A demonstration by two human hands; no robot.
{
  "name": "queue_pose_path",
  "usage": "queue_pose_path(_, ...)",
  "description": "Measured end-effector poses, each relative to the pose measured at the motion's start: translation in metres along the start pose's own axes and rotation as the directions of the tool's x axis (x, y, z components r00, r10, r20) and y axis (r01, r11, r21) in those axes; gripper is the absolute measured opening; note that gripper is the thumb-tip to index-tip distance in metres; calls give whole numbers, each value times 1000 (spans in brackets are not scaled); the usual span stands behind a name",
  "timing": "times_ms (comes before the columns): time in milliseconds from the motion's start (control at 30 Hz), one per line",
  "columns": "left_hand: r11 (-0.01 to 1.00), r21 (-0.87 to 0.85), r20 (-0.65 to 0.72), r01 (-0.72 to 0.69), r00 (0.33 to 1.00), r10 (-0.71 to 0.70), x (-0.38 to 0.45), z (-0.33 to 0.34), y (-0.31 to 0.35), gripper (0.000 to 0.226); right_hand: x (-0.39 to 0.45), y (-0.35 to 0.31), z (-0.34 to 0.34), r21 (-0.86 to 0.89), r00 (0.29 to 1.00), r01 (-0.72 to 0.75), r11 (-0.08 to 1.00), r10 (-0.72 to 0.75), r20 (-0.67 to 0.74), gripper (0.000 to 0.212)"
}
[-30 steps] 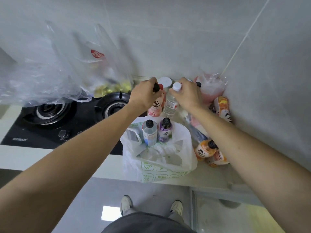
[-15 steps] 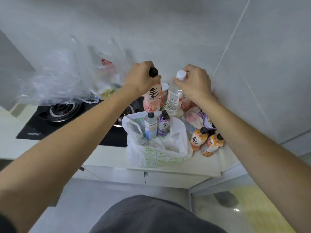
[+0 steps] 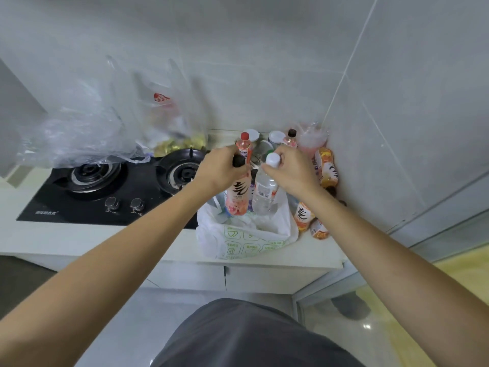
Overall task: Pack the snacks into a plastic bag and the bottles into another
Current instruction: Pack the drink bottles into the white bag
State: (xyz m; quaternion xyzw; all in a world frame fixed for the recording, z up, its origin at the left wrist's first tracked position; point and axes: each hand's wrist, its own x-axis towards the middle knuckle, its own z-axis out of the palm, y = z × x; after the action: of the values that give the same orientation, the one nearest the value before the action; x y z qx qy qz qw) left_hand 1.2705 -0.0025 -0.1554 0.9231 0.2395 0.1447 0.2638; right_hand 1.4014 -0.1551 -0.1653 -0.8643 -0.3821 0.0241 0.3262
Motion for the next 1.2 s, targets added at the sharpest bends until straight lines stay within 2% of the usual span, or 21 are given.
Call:
queue_pose_path(233, 993, 80, 151, 91, 983, -102, -9, 51, -29, 25, -11, 23, 48, -66, 979, -105, 992, 115, 171, 28)
queue_pose_path(367, 981, 131, 184, 140, 969, -163, -8, 75, -43, 23, -10, 41, 74, -28, 968, -148, 989, 150, 203, 38)
queue_pose_path(467, 982, 104, 203, 155, 964, -173, -7, 88, -53, 20, -13, 47, 87, -54, 965, -162, 985, 170, 202, 38)
queue_pose_path(567, 980, 128, 234, 154, 955, -180, -3, 95, -59, 20, -10, 55, 95, -133, 966, -154, 979, 178, 188, 34)
queue_pose_path(767, 985, 122, 276, 125, 949, -154, 1, 101, -66, 22, 0, 61, 95, -136, 958, -97, 986, 129, 256, 33)
queue_pose_path(933, 985, 131, 324, 115, 934, -152, 5, 97, -68, 30, 10, 61, 81, -241, 946, -39, 970, 114, 304, 42)
queue_pose_path(1067, 976, 185, 266, 111, 951, -159, 12, 91, -67, 41, 23, 61, 69, -308, 953, -23, 951, 114, 282, 44)
queue_pose_path(1200, 980, 88, 156, 180, 969, -192, 38, 83, -72, 43, 47, 67, 61, -344, 964, -30, 938, 119, 240, 41)
